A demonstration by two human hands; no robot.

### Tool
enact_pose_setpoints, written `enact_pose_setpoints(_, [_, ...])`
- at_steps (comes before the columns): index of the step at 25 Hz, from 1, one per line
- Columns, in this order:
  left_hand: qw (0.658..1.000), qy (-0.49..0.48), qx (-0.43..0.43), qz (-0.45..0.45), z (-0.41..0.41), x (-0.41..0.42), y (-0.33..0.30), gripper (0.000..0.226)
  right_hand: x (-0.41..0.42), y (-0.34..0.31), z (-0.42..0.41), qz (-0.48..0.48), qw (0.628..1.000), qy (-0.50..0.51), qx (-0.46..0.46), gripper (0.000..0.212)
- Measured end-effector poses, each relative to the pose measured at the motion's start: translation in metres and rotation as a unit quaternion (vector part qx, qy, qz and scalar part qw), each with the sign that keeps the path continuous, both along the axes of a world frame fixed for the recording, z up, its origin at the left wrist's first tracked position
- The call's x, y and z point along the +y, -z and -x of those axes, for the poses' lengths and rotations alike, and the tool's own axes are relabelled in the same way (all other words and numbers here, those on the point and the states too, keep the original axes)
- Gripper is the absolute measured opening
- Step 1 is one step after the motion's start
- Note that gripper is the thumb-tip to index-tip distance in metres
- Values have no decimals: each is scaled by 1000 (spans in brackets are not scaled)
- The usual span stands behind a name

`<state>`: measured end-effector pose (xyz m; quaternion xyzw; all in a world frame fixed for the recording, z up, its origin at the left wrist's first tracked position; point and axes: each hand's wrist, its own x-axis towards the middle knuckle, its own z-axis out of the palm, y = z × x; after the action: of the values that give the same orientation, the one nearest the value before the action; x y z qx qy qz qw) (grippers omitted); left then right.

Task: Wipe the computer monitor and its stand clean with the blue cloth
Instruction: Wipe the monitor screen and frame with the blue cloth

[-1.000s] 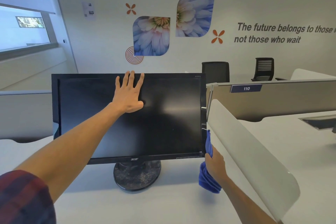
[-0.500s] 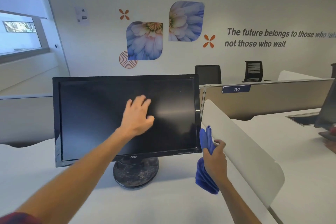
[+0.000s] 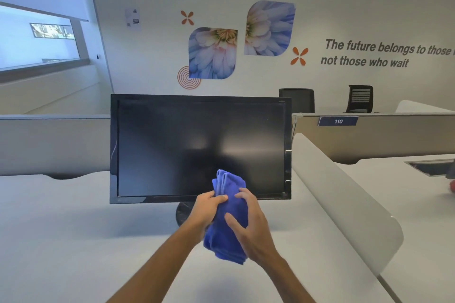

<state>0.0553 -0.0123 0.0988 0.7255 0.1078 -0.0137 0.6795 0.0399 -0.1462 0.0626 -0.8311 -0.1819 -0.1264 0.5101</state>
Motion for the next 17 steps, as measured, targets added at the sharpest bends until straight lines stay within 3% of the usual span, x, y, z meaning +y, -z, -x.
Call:
enact_pose_setpoints(2, [999, 1, 28, 37, 7, 27, 9, 18, 10, 1, 4, -62, 997, 27, 38, 49])
enact_pose_setpoints(4, [994, 11, 34, 105, 19, 45, 15, 21, 22, 0, 2, -113, 983, 39, 139, 57])
enact_pose_setpoints(6, [984, 13, 25, 178, 29, 57, 17, 24, 34, 1, 0, -153, 955, -16, 252, 61])
enact_pose_setpoints(8, [976, -11, 17, 215, 33, 69, 20, 26, 45, 3, 5, -144, 946, -58, 284, 56])
enact_pose_setpoints(10, [979, -66, 15, 190, 34, 80, 22, 23, 58, 2, 10, -110, 959, -55, 255, 45])
enact_pose_setpoints(12, [986, -136, 19, 96, 37, 91, 27, 17, 70, -4, 12, -86, 972, -43, 213, 39])
enact_pose_setpoints(14, [982, -186, 18, -6, 45, 100, 30, 31, 83, -12, 15, -38, 987, -28, 155, 40])
enact_pose_setpoints(16, [982, -182, -11, -52, 53, 106, 30, 45, 101, -13, 17, -8, 995, 20, 97, 40])
enact_pose_setpoints(17, [985, -160, -37, -49, 56, 107, 26, 41, 111, -14, 20, -6, 996, 33, 78, 41])
